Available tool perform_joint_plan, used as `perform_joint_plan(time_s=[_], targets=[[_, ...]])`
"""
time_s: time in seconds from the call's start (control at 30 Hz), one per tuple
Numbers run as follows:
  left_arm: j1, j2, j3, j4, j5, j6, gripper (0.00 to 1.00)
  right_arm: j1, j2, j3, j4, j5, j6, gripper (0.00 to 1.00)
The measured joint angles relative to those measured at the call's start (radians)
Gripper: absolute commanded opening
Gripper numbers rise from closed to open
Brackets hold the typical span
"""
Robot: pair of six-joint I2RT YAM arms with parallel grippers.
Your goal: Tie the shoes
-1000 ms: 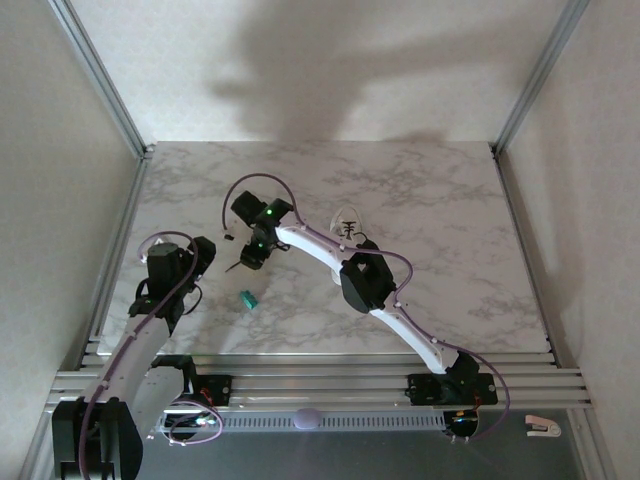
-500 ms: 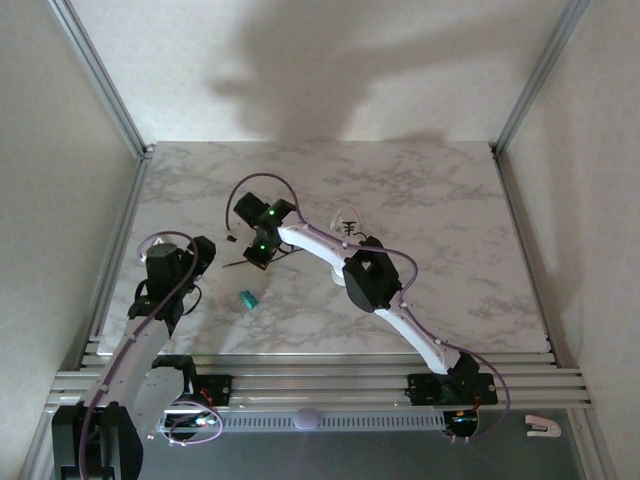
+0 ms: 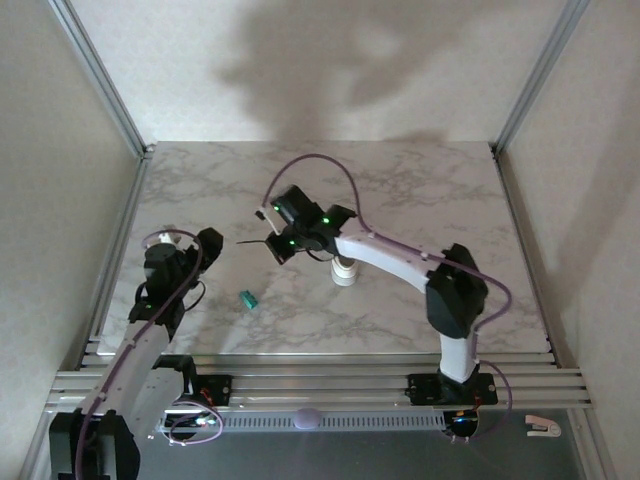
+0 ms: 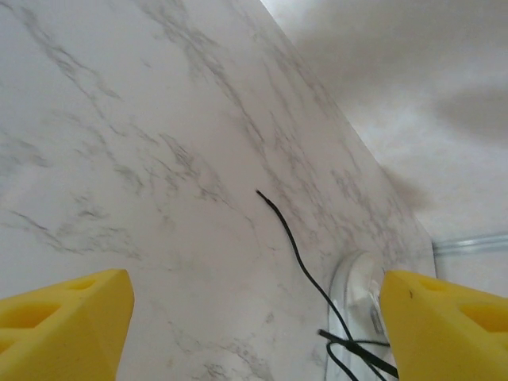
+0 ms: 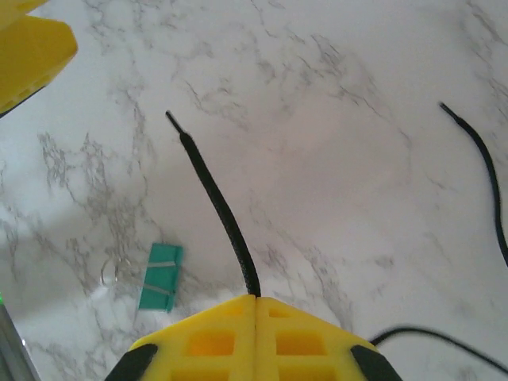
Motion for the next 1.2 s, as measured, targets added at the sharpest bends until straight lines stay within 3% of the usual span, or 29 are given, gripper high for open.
perform_joint_plan(time_s=[0.3,0.57,0.93,1.2], targets=[[-0.195,0.129,0.035,0.077,-0.003,0.023,0.81,0.000,-0.396,-0.444,0.150,0.157,0.327,0.00],[-0.403,0.312,0.138,0.153,-0.076,0.023,0.77,-0.006,-0.682,-0.722,0.188,0.281,0.548,0.00],[-0.554,0.572,0.359,0.185,-0.076,0.080,0.71,-0.117,-1.029,-1.025,0.204,0.314,0.581,0.00],[-0.652,0.742,0.506,0.191,-0.020,0.109,0.65,-0.316,-1.110,-1.164,0.229,0.255,0.606,0.00]])
